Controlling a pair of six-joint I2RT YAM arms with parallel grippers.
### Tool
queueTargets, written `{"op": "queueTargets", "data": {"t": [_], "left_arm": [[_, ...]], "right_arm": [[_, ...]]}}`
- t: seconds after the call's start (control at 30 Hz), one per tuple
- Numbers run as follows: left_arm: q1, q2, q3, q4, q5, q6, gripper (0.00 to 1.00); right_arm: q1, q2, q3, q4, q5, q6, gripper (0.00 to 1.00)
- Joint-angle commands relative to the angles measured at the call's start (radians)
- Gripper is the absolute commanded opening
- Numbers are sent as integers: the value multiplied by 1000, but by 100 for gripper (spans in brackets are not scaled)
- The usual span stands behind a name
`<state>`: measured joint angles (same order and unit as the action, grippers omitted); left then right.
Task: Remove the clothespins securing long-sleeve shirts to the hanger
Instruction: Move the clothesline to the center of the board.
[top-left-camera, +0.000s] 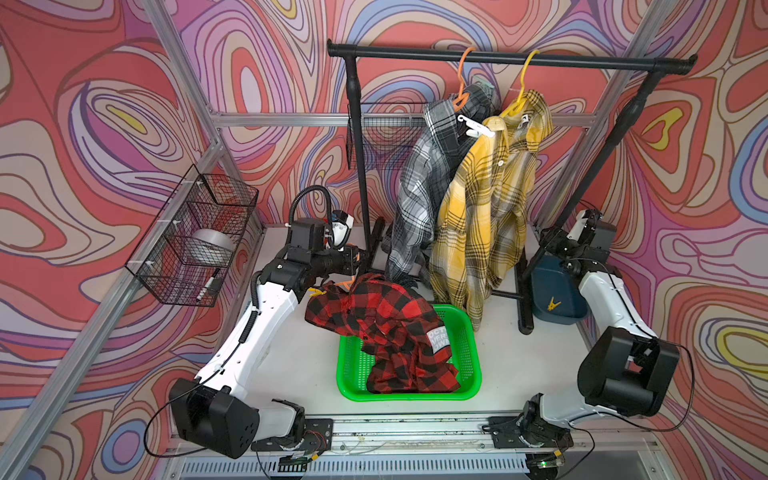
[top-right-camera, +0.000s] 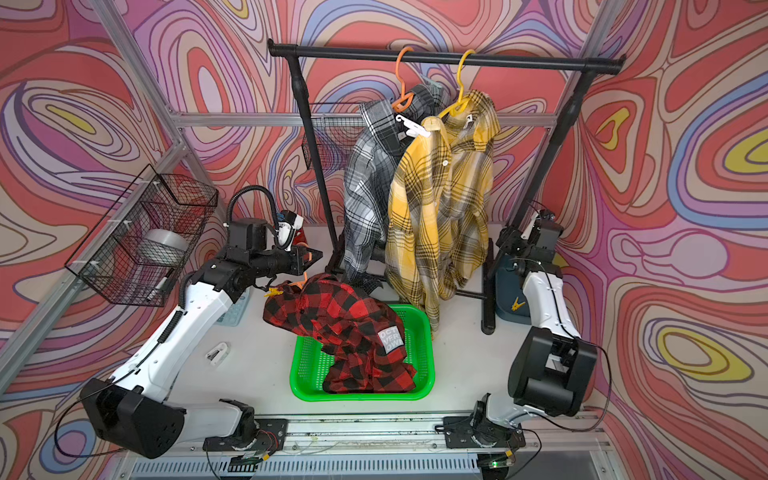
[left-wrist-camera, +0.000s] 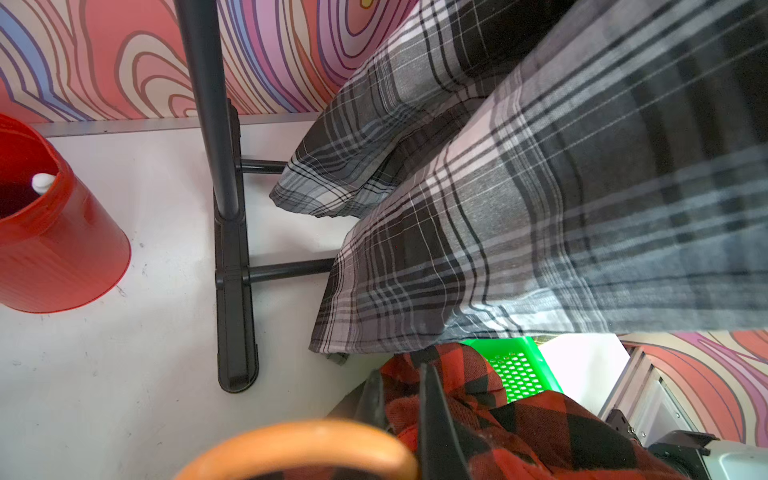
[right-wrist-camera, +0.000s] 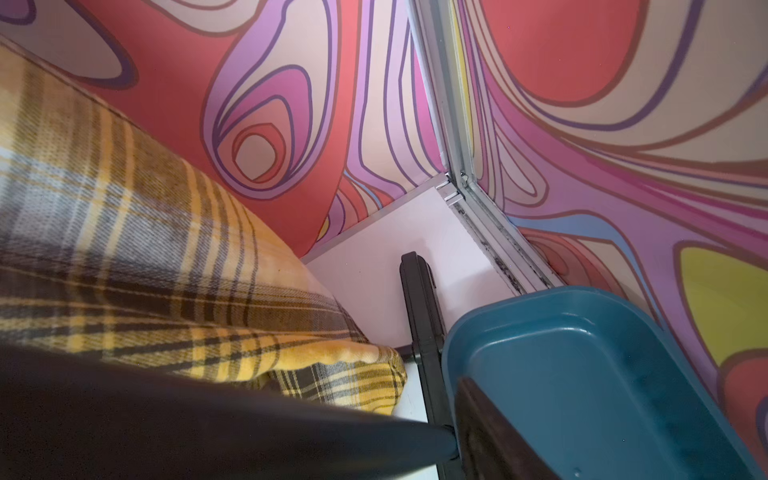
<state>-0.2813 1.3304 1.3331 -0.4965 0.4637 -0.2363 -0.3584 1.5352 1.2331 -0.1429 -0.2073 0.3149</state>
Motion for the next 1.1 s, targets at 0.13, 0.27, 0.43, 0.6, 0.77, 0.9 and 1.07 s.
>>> {"op": "queueTargets", "data": {"t": [0.13,0.27,0.43,0.6,0.77,0.9,1.07], "left_arm": [[5,-13,-3,33,5,2,0],[6,-10,-2,30,4,5,0],[6,-16,-7,24,3,11,0],[6,-17,-9,21,-3,16,0],[5,-13,-12,22,1,13,0],[6,-11,-13,26,2,10,0],[5,-10,-14,29,6,5,0]], "right_arm": [[-1,-8,29,-11,50,-10,67],[-1,-38,22,-33,65,-28,79],[0,-71,20,-16,50,-32,98],[-1,-37,73,-33,41,-70,97],[0,27,145,-40,37,-75,92],[12,78,207,-64,36,-102,84],[64,122,252,-80,69,-136,71]]}}
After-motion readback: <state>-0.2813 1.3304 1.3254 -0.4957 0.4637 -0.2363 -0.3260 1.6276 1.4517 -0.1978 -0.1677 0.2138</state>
